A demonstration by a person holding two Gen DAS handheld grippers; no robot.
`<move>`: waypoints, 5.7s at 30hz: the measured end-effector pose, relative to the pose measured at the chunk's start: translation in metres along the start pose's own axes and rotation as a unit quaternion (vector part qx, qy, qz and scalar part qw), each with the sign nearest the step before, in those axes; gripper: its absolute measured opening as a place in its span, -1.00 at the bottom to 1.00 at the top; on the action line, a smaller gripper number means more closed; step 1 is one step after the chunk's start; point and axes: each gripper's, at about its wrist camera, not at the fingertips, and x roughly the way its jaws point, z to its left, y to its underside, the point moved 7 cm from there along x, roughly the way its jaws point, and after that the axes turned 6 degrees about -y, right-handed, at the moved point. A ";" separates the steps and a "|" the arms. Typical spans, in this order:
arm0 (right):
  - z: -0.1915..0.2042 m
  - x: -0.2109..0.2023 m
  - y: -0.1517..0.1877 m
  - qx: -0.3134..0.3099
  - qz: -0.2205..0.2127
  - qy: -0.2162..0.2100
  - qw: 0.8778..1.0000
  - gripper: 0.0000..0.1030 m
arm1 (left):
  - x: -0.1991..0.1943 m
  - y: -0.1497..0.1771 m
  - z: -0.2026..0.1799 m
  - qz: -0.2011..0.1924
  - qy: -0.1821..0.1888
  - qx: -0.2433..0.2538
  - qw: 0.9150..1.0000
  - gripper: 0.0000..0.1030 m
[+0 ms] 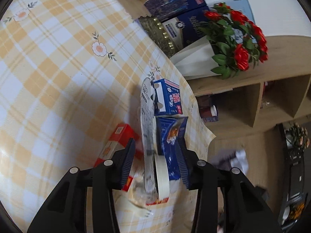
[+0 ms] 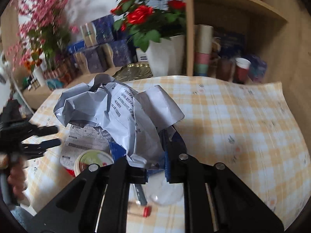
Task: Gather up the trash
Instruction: 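Grasp the crumpled white paper with the right gripper while the left gripper grasps a white paper strip, then carry the paper strip and crumpled paper down over the brown bin with both grippers, then open the left gripper to drop the strip while the right gripper drops the crumpled paper into the bin, then move both tools back up toward the trash on the table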
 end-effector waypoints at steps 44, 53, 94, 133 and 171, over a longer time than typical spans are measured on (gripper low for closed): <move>0.056 -0.142 0.107 0.073 0.012 -0.034 0.997 -0.71 | -0.192 0.143 -0.035 -0.061 -0.091 0.373 0.921 -0.82; 0.082 -0.164 0.137 0.057 0.023 -0.043 0.997 -0.71 | -0.194 0.238 0.019 0.022 -0.081 0.426 0.901 -0.82; 0.158 -0.097 0.286 -0.011 0.221 -0.124 0.967 -0.70 | -0.190 0.245 0.111 -0.097 -0.188 0.370 0.905 0.78; 0.133 -0.034 0.334 0.032 0.261 -0.094 0.960 0.70 | -0.187 0.235 0.154 -0.107 -0.247 0.315 0.910 0.81; 0.116 -0.013 0.114 -0.170 0.141 0.026 0.975 0.88 | -0.204 0.136 0.069 -0.216 -0.281 0.327 0.876 0.89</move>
